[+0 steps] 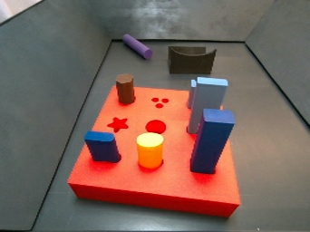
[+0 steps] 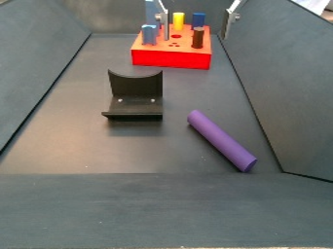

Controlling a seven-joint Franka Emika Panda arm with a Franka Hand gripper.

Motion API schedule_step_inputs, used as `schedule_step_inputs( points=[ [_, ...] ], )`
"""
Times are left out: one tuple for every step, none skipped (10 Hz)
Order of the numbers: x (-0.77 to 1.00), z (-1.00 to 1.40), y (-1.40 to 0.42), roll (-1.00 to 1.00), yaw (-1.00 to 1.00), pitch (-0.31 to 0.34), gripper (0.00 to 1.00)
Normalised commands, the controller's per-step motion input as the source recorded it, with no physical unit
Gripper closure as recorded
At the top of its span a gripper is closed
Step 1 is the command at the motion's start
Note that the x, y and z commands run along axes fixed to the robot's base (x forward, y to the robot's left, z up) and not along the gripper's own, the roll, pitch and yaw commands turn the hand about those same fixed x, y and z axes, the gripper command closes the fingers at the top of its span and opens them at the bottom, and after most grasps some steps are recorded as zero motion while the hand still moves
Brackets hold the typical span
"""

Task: Pick up the round object. Move up. Place the round object on the fixture. Regrasp the round object. Move to above the board. Insert the round object.
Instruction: Pick up the round object.

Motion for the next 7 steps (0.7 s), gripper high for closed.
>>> schedule_step_inputs(
  points=[
    [0.04,-0.81,0.31,0.11,0.1,-0.063,0.0],
    [0.06,-1.0,0.73,0.0,0.38,-0.027,0.0],
    [0.0,-1.0,0.63,0.0,0.45,-0.047,0.0],
    [-0.13,-1.0,0.62,0.02,0.43,-0.114,0.0],
    [-0.43,-1.0,0.54,0.07,0.45,-0.2,0.0],
    [-0.4,-0.98,0.52,0.0,0.46,-0.126,0.0],
    [-0.45,-0.99,0.5,-0.03,0.43,-0.059,0.0]
  ],
)
